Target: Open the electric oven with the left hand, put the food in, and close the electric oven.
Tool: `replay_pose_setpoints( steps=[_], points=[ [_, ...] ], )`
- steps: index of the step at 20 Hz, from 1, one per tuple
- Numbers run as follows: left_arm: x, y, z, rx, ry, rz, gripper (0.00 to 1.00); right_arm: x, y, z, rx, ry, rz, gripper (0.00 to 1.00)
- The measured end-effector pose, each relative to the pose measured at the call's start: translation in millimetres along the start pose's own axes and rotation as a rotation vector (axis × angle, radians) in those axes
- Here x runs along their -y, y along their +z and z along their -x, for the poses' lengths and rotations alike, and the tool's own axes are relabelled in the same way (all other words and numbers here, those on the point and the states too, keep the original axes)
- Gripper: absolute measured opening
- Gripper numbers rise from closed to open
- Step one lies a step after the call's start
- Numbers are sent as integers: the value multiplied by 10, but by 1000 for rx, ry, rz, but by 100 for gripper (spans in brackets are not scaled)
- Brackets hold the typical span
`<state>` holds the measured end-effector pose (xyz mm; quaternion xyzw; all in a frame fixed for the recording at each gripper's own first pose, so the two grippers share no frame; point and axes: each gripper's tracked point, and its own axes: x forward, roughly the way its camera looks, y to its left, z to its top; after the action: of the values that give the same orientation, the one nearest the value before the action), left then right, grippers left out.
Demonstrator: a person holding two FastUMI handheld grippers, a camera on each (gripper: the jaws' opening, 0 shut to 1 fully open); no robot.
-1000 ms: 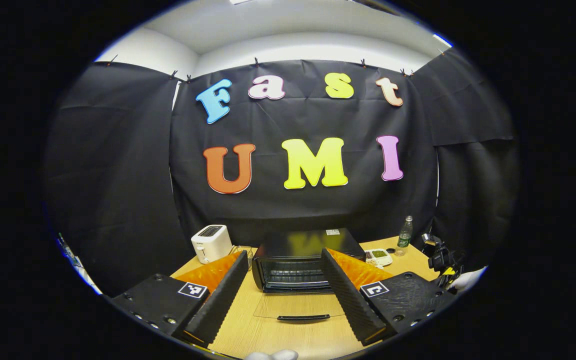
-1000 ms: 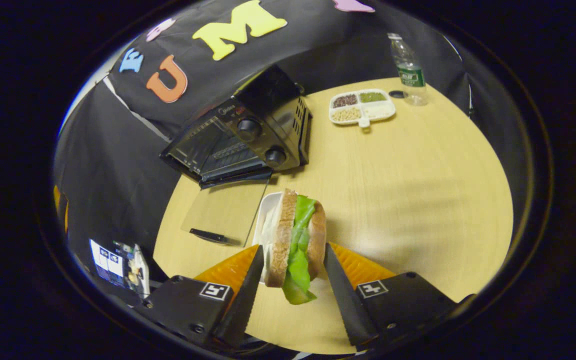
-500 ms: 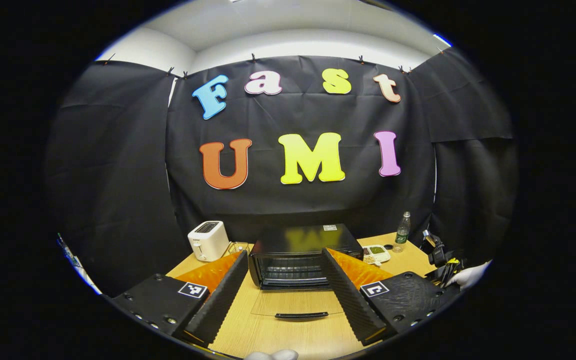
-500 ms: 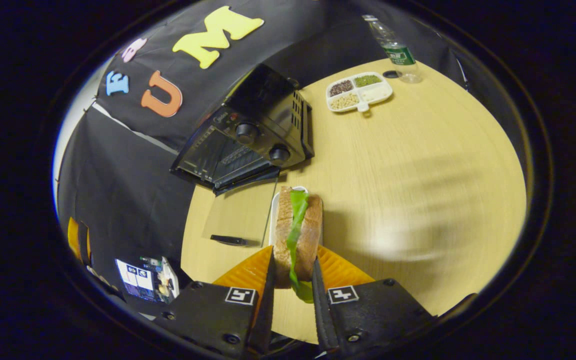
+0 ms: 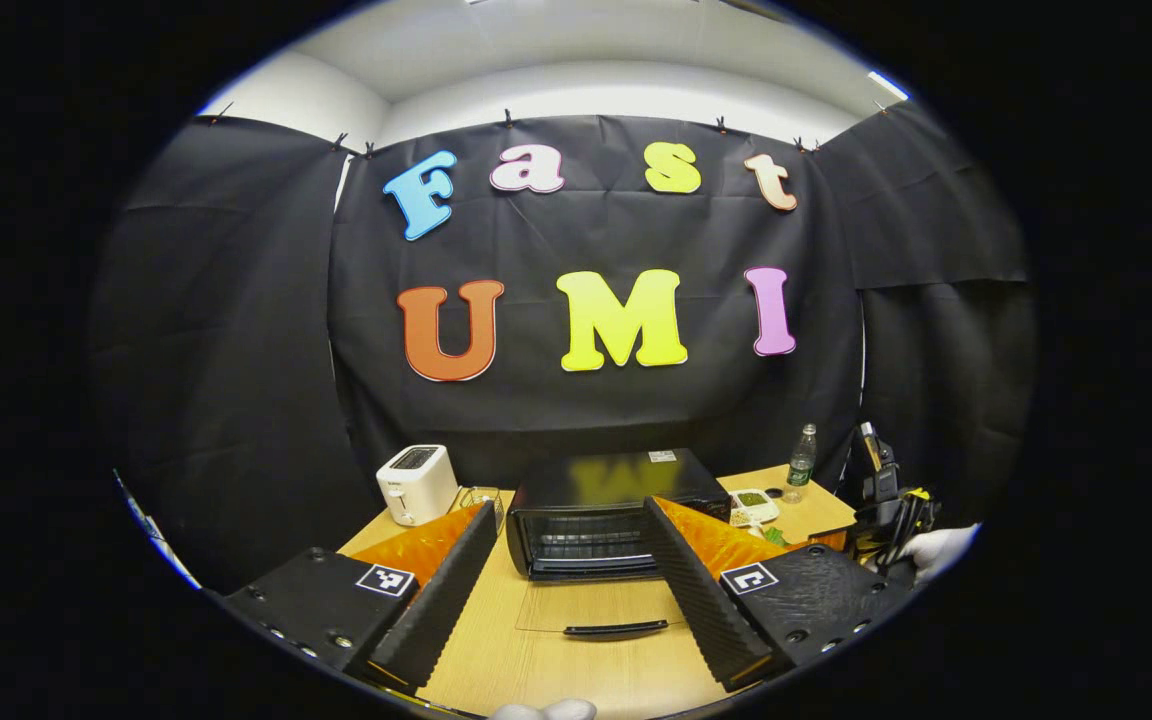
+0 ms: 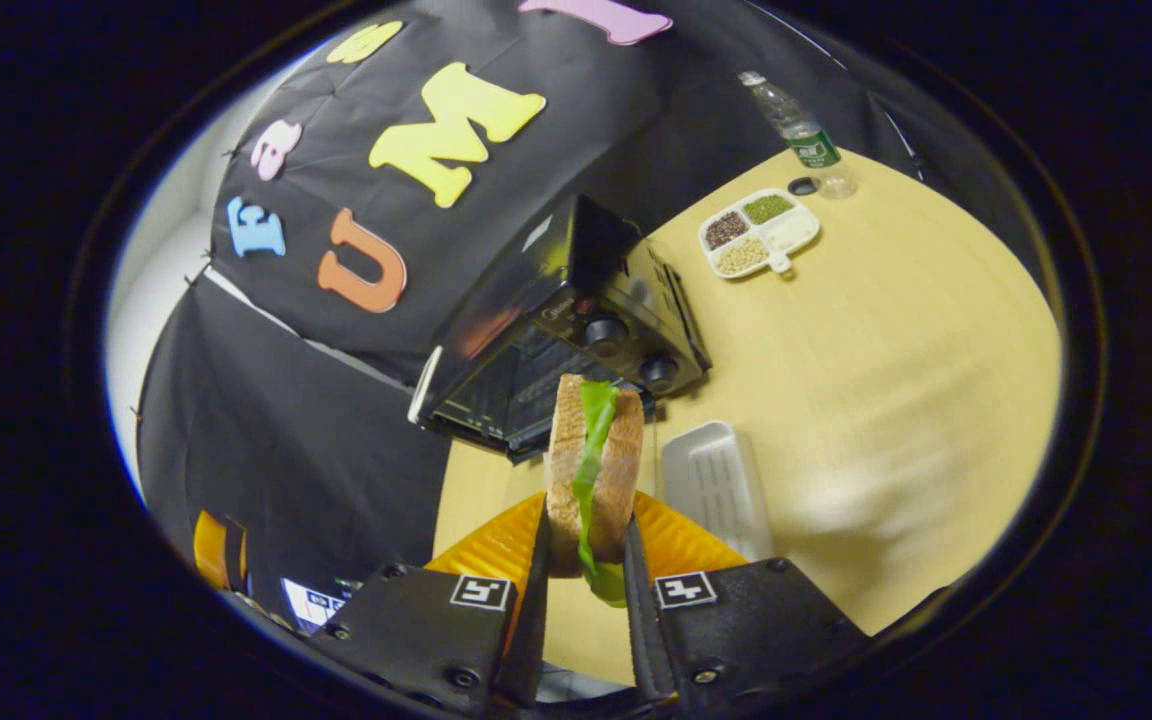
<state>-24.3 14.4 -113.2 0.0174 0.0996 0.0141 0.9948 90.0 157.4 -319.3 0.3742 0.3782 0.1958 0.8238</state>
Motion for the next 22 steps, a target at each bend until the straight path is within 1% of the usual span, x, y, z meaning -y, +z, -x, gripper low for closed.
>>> replay_pose_setpoints(
  steps=[3,5,6,7,8,9,10,11,12,13,14,15,16,17,18,19,20,21,22],
  points=[
    [-155,-61,46,-15,2,-14,95,-242,-121,-296,66,51,-106,34],
    [-232,-102,80,-26,-1,-21,95,-357,-172,-537,118,69,-164,34],
    [-270,-123,92,-33,-2,-26,95,-423,-178,-668,150,82,-192,39],
    [-313,-150,97,-38,1,-34,95,-489,-180,-788,179,95,-225,34],
    [-350,-174,97,-45,1,-39,95,-548,-174,-924,204,110,-246,39],
    [-370,-182,111,-48,1,-44,95,-585,-162,-1045,232,114,-269,34],
    [-388,-208,121,-54,0,-48,95,-598,-143,-1179,255,115,-289,39],
    [-401,-225,130,-55,-1,-49,95,-626,-131,-1314,278,123,-309,39],
    [-414,-225,136,-52,-3,-49,95,-636,-97,-1425,305,126,-325,34],
    [-430,-241,131,-54,-4,-51,95,-650,-61,-1531,329,121,-334,38],
    [-443,-255,131,-57,-3,-53,95,-644,-36,-1641,347,112,-332,34],
    [-451,-286,135,-62,-4,-52,95,-633,-17,-1722,360,106,-330,38],
    [-468,-301,134,-65,-4,-48,95,-622,23,-1806,373,100,-339,34],
    [-478,-328,126,-70,-4,-47,95,-618,49,-1889,379,97,-349,34],
    [-502,-344,120,-76,-1,-48,95,-601,96,-1972,388,97,-362,38],
    [-526,-359,117,-80,1,-51,95,-602,139,-2043,389,100,-374,39],
    [-562,-381,113,-87,10,-52,95,-597,170,-2117,386,98,-373,34],
    [-587,-396,107,-90,14,-50,95,-581,182,-2156,387,88,-356,34],
    [-615,-396,99,-89,20,-46,95,-538,212,-2189,396,73,-342,39]
  ],
)
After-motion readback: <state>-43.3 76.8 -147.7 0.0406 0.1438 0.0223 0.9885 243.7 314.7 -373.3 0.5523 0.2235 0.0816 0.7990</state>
